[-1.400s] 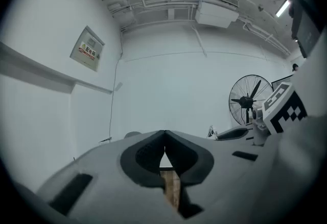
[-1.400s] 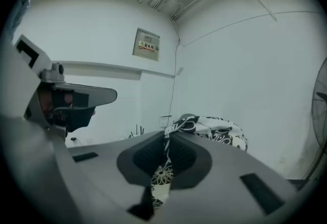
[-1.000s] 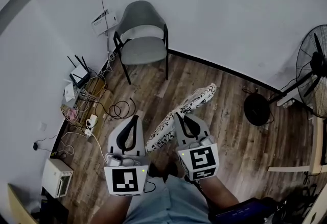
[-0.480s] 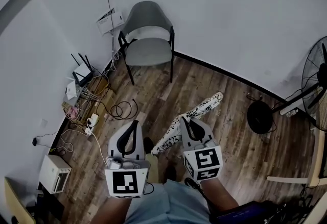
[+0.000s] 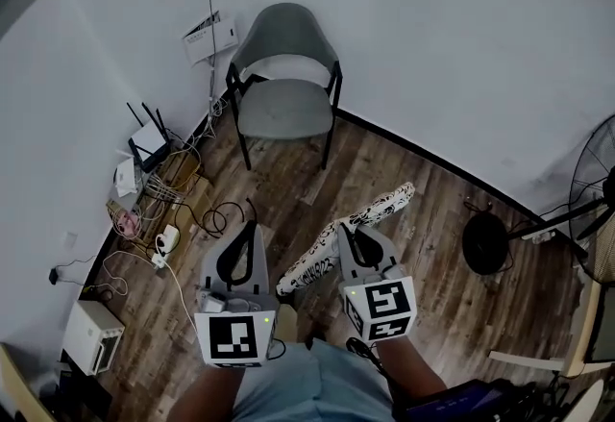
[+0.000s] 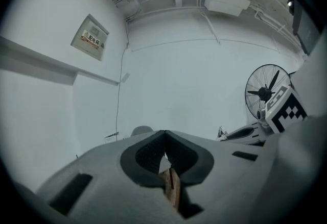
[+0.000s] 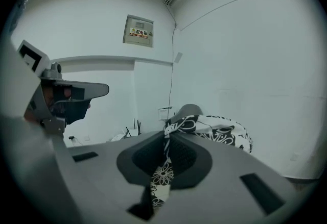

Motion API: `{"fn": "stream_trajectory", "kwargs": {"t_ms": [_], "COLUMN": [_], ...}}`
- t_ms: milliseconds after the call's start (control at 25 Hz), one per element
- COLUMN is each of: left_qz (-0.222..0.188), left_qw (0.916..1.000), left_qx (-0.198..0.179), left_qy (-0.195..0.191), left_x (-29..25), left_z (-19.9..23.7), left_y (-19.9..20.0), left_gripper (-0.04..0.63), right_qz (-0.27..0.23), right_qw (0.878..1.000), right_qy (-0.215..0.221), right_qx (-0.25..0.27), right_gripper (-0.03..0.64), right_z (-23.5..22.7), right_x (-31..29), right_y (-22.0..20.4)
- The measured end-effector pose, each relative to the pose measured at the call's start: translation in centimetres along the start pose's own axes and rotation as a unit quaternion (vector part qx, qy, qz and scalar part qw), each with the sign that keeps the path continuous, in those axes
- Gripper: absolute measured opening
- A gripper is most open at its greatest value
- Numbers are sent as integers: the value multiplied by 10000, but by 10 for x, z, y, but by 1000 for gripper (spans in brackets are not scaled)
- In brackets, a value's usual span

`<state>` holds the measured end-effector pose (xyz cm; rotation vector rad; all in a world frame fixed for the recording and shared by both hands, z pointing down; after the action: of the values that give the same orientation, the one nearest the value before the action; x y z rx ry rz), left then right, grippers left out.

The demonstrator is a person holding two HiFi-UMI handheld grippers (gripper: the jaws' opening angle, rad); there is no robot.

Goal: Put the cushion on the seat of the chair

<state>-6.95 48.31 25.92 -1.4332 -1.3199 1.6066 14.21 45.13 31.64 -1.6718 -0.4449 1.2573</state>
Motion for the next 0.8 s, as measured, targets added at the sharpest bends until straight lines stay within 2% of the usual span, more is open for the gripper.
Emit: {"fn": "stream_trajectory", "kwargs": {"t_ms": [400,800], "left_qz": [-434,-254], "left_qw": [9988,9986], "left_qx": [-177,40], "left_qy": [-137,-455], "left_x": [-80,-139], "left_z": [87,101], "left_y": [39,55], "left_gripper": [9,9], "right_qz": [-266,-360], "right_qw": [9988,9977], "right_qy": [-340,-514], "right_qx": [235,257], "right_gripper": [15,15], "right_z": [-3,-30], "right_x": [-81,-127], "right_y": [91,128]}}
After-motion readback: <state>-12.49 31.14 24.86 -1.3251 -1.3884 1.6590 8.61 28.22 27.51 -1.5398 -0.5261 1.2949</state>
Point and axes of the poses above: the fingertips, and each gripper's own axes: x backward along the fingers, z to its left, y out of its top, the point moved 10 cm from there along x, backward along the fingers, and after that the axes turned 15 degrees about z, right-handed, at the moved point
